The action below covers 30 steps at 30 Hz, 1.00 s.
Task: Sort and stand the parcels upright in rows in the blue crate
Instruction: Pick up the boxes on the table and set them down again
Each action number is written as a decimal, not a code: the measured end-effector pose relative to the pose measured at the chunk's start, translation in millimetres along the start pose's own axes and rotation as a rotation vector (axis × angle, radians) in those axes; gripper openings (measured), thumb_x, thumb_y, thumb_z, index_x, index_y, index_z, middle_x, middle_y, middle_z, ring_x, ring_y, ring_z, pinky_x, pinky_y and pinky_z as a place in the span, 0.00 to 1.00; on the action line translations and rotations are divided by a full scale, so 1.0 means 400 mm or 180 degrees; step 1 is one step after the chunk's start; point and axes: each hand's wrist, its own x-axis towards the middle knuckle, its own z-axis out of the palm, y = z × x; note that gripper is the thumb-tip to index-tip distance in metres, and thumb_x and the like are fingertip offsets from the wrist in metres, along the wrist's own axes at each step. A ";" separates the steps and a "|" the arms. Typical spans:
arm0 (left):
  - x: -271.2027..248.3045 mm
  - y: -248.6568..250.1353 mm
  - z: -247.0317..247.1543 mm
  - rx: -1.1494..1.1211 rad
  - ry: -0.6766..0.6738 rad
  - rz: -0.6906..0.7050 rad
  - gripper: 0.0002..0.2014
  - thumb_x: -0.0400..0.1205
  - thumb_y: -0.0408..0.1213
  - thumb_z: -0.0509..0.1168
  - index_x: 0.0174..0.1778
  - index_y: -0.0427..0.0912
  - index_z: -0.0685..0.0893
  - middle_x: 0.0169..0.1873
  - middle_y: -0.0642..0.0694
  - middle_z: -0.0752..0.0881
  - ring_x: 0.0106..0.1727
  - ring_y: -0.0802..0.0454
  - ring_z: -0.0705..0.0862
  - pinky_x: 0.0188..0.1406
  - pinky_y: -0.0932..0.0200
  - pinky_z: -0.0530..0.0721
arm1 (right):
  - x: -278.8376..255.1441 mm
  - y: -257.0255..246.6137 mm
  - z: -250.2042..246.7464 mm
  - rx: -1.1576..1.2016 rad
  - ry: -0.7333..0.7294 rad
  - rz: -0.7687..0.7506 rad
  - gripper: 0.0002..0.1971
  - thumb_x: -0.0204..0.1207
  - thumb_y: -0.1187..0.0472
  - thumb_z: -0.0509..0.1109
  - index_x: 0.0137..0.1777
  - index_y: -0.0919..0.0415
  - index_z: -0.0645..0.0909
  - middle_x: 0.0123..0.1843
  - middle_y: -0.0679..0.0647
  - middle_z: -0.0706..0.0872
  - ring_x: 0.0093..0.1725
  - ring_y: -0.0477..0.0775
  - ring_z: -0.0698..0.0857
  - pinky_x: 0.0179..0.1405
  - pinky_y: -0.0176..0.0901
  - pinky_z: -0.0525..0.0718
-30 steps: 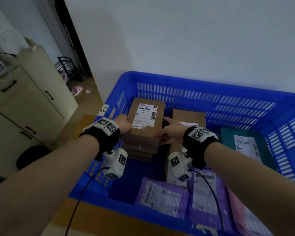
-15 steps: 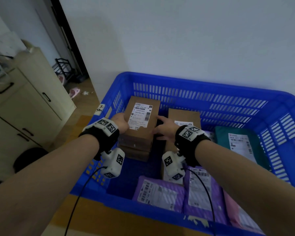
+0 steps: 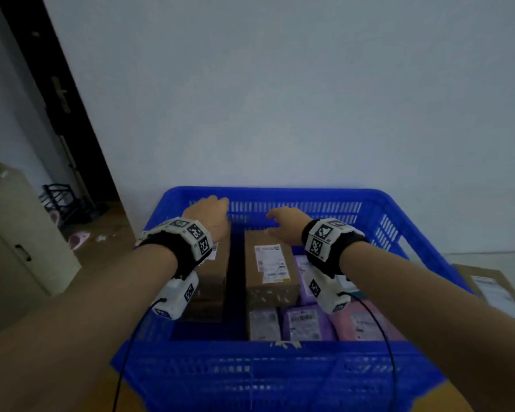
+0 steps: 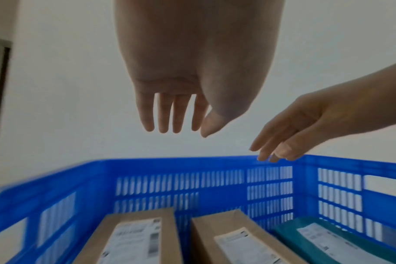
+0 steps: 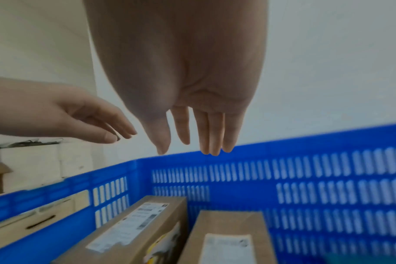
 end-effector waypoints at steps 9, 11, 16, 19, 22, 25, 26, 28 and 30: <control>0.023 0.337 -0.068 0.0151 0.0176 0.1094 0.18 0.85 0.36 0.52 0.70 0.39 0.72 0.67 0.39 0.77 0.66 0.40 0.77 0.62 0.42 0.80 | -0.206 0.221 -0.148 -0.0481 0.0521 0.0714 0.20 0.82 0.53 0.61 0.71 0.62 0.73 0.70 0.60 0.79 0.67 0.62 0.79 0.67 0.54 0.79; 0.032 0.428 -0.068 0.0160 0.0196 0.1325 0.18 0.85 0.37 0.52 0.70 0.39 0.72 0.66 0.39 0.77 0.66 0.40 0.77 0.62 0.42 0.80 | -0.256 0.288 -0.168 -0.0542 0.0562 0.0884 0.21 0.82 0.53 0.61 0.72 0.62 0.72 0.71 0.60 0.78 0.69 0.62 0.78 0.67 0.53 0.78; 0.067 0.678 -0.069 -0.0145 0.0217 0.1718 0.19 0.85 0.38 0.53 0.72 0.40 0.71 0.68 0.38 0.77 0.67 0.38 0.78 0.64 0.46 0.78 | -0.377 0.483 -0.215 -0.0489 0.0749 0.1312 0.24 0.82 0.52 0.61 0.76 0.60 0.69 0.75 0.60 0.75 0.73 0.61 0.75 0.70 0.51 0.74; 0.095 0.839 -0.060 -0.0338 0.0205 0.1919 0.20 0.85 0.38 0.54 0.73 0.41 0.70 0.68 0.38 0.78 0.66 0.38 0.79 0.64 0.47 0.79 | -0.436 0.627 -0.248 -0.0468 0.0827 0.1592 0.24 0.83 0.52 0.60 0.77 0.59 0.67 0.76 0.59 0.74 0.74 0.61 0.73 0.71 0.52 0.73; 0.129 0.999 -0.033 -0.0486 0.0121 0.2033 0.20 0.85 0.40 0.54 0.74 0.42 0.69 0.68 0.39 0.78 0.67 0.39 0.78 0.65 0.46 0.78 | -0.482 0.779 -0.270 -0.0418 0.0836 0.1780 0.23 0.85 0.53 0.57 0.77 0.60 0.68 0.76 0.59 0.74 0.74 0.61 0.73 0.71 0.52 0.73; 0.158 1.150 0.012 -0.0613 -0.0089 0.2059 0.21 0.85 0.40 0.54 0.75 0.42 0.69 0.71 0.39 0.77 0.68 0.40 0.78 0.66 0.48 0.78 | -0.523 0.930 -0.260 -0.0317 0.0679 0.1955 0.23 0.85 0.53 0.56 0.77 0.61 0.67 0.76 0.59 0.74 0.74 0.61 0.73 0.71 0.52 0.73; 0.166 1.195 0.032 -0.0624 -0.0197 0.2039 0.21 0.85 0.40 0.54 0.75 0.42 0.69 0.71 0.39 0.77 0.69 0.40 0.78 0.66 0.49 0.78 | -0.535 0.978 -0.249 -0.0288 0.0605 0.2005 0.23 0.85 0.53 0.56 0.77 0.61 0.67 0.76 0.59 0.74 0.74 0.61 0.74 0.70 0.52 0.73; 0.189 1.278 0.072 -0.0582 -0.0409 0.1988 0.21 0.85 0.40 0.55 0.75 0.42 0.69 0.72 0.40 0.76 0.70 0.40 0.77 0.67 0.49 0.77 | -0.551 1.077 -0.228 -0.0243 0.0473 0.2072 0.23 0.85 0.53 0.57 0.77 0.61 0.67 0.76 0.59 0.74 0.73 0.61 0.74 0.70 0.52 0.74; 0.218 1.350 0.122 -0.0495 -0.0583 0.1924 0.21 0.85 0.41 0.56 0.75 0.42 0.69 0.73 0.40 0.76 0.70 0.40 0.77 0.66 0.50 0.76 | -0.559 1.171 -0.202 -0.0140 0.0369 0.2123 0.24 0.85 0.53 0.57 0.78 0.61 0.66 0.76 0.59 0.73 0.74 0.61 0.74 0.70 0.51 0.74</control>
